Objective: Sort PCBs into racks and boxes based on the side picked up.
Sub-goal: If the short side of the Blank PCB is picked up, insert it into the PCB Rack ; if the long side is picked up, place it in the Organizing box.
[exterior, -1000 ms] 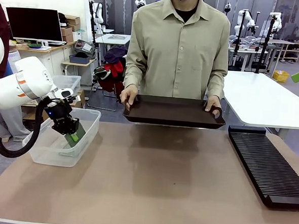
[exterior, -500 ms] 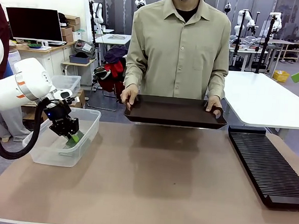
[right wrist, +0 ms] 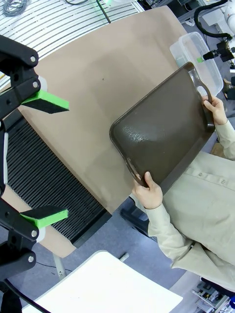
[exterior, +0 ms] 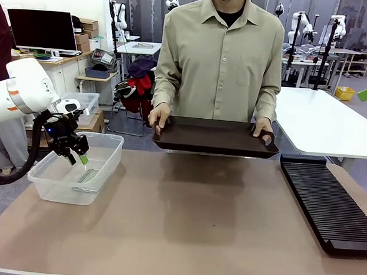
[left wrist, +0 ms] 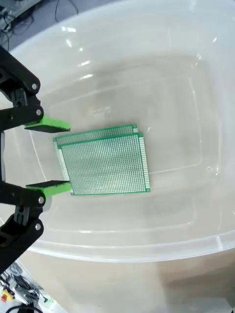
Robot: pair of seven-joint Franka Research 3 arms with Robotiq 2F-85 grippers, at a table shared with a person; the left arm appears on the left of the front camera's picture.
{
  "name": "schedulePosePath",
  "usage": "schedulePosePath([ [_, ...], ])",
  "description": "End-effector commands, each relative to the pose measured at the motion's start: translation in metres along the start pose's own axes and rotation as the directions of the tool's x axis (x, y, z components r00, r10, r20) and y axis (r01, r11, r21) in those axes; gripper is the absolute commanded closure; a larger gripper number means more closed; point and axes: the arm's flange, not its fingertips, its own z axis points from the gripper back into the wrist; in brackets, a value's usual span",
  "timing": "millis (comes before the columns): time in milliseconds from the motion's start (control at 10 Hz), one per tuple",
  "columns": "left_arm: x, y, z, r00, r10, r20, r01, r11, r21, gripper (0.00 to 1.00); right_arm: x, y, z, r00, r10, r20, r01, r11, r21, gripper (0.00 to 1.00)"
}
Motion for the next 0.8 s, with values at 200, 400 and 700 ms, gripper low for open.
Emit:
schedulePosePath([
  [200, -0.006, -0.013, 0.031, 0.974, -0.226, 0.003, 0.225, 0.971, 0.085, 0.05, 0.0, 0.001, -0.001, 1.0, 0.001, 0.005, -0.001, 1.0, 0.013, 0.0],
  [400, -0.01, -0.023, 0.044, 0.955, -0.296, 0.023, 0.292, 0.95, 0.115, 0.0, 0.0, 0.001, -0.001, 1.0, 0.001, 0.005, -0.001, 1.0, 0.013, 0.0],
  [700, -0.019, -0.036, 0.063, 0.921, -0.387, 0.048, 0.382, 0.92, 0.09, 0.0, 0.0, 0.001, -0.001, 1.0, 0.001, 0.005, -0.001, 1.0, 0.013, 0.0],
])
